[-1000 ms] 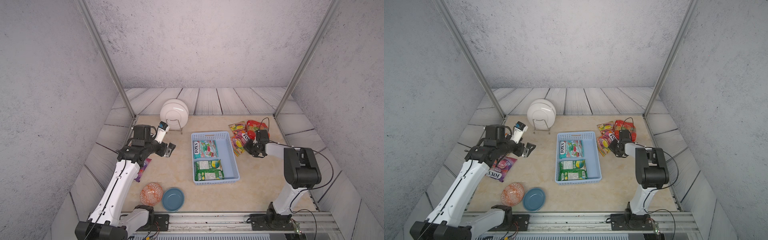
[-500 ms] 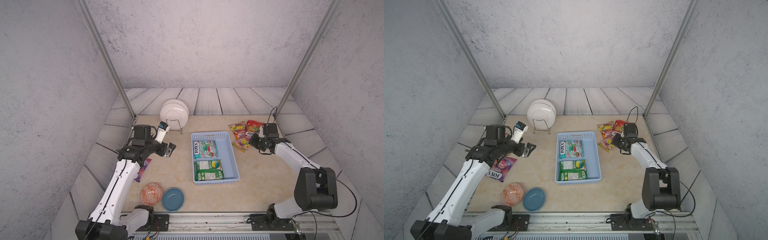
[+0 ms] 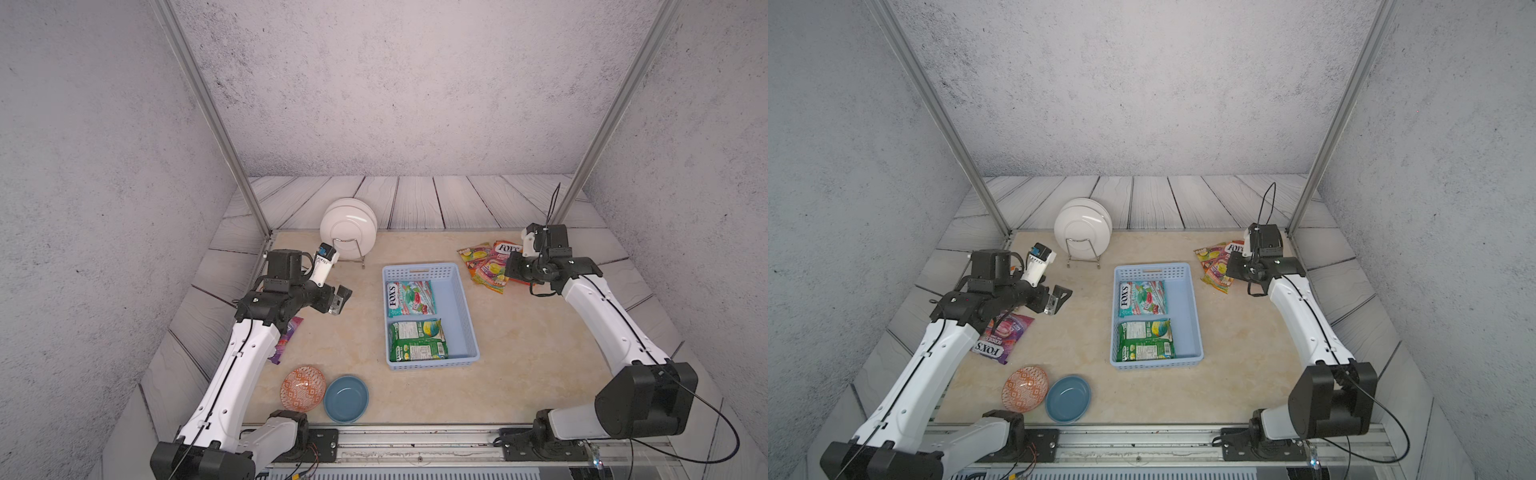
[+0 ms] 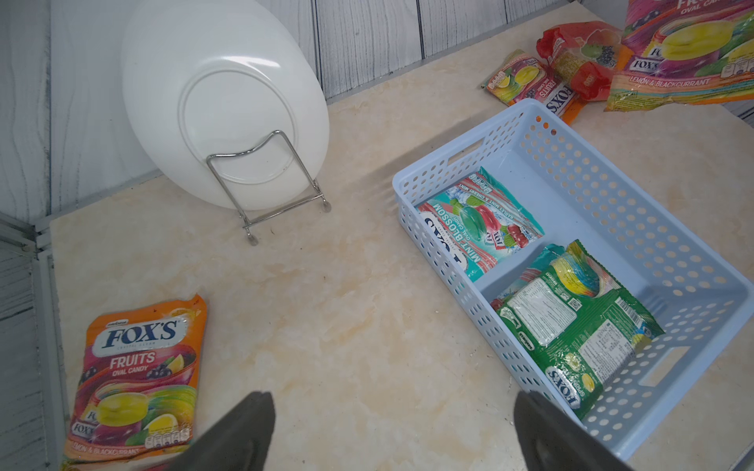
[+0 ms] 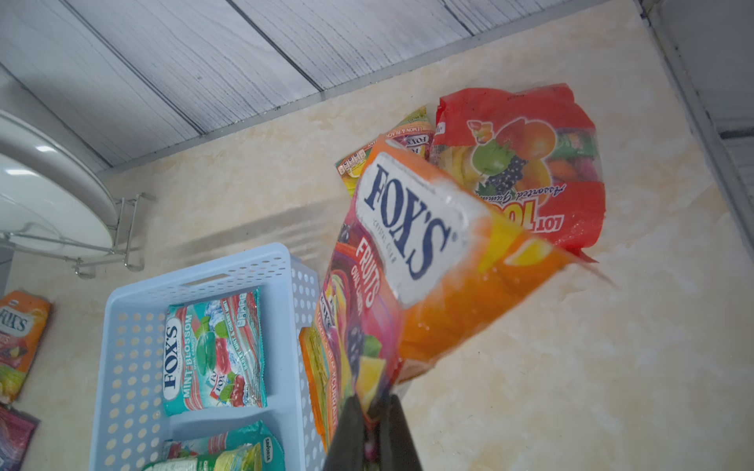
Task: Put the candies in the basket
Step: Pick up the candy at the center of the board.
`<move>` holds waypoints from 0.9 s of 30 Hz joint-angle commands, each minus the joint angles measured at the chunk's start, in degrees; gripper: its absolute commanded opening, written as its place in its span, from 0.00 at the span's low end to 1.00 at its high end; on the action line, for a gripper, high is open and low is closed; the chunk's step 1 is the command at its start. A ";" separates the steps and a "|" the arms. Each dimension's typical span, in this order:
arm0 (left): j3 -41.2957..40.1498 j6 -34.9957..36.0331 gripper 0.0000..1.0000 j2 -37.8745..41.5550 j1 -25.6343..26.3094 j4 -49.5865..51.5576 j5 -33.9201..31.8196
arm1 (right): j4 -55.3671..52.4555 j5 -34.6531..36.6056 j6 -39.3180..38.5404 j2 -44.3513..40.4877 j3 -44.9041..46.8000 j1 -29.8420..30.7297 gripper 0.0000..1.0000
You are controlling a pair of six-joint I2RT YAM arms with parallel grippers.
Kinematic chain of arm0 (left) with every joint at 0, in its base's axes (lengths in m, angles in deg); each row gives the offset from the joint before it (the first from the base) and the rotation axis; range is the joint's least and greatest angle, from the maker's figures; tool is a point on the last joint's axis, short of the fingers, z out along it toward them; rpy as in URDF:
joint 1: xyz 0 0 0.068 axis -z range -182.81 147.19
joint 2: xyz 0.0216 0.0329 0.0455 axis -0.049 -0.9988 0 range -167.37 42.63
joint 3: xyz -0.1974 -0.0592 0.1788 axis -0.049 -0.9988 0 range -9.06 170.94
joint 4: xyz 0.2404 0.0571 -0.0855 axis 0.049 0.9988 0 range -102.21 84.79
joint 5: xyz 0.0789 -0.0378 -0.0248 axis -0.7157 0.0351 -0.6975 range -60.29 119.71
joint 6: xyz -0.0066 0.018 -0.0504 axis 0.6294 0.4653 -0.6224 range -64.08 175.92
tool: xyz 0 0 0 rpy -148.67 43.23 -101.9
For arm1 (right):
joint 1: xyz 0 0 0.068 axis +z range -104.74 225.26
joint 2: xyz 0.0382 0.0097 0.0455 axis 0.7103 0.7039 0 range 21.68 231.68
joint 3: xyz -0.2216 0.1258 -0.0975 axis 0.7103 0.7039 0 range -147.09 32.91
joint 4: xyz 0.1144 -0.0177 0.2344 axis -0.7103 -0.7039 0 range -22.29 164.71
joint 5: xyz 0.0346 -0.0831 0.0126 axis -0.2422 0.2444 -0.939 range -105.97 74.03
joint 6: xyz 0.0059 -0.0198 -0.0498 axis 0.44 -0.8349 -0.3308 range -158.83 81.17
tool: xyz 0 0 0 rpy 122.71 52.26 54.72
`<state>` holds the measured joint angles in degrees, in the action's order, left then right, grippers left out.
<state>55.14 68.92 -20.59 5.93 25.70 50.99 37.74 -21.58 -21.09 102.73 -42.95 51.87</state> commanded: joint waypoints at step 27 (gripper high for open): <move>1.13 -0.16 0.98 1.81 -0.25 1.16 -0.16 | 22.87 27.23 -71.45 9.15 -2.98 28.82 0.00</move>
<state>55.18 68.92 -20.22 5.95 26.25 50.90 52.29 2.14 -84.72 110.12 -45.24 80.35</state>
